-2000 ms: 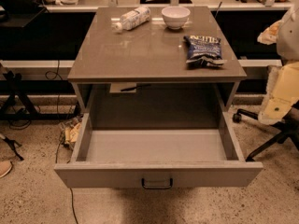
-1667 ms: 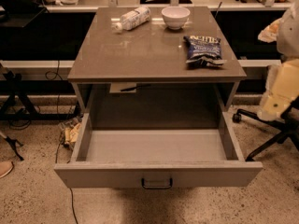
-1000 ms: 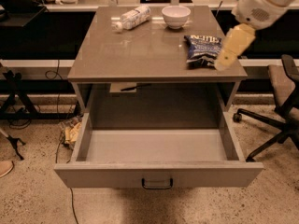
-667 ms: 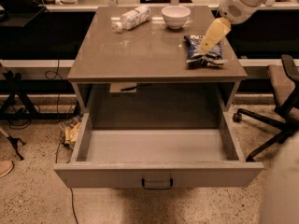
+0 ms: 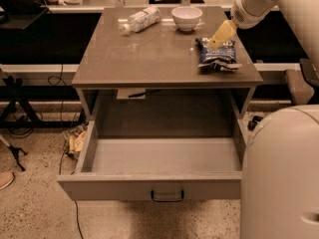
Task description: Place blue chip bag into top drawer
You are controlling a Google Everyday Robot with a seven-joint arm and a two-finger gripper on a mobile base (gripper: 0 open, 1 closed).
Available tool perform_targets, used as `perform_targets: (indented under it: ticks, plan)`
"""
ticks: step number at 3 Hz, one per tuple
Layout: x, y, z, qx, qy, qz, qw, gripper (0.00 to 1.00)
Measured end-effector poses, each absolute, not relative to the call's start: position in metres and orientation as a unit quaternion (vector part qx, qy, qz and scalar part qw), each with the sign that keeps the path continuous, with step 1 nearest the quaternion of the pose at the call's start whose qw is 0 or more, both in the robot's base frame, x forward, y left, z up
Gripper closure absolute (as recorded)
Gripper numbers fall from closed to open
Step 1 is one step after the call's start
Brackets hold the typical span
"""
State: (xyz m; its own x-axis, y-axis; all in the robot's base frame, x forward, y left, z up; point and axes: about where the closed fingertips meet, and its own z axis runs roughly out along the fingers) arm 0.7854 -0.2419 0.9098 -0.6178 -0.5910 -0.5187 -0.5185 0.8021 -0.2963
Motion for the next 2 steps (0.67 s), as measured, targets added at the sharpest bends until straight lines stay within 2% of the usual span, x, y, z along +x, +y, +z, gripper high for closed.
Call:
perform_targets:
  ticks: [2]
  plan:
    - [0.789, -0.229, 0.871, -0.258, 0.919, -0.032, 0.297, 0.00]
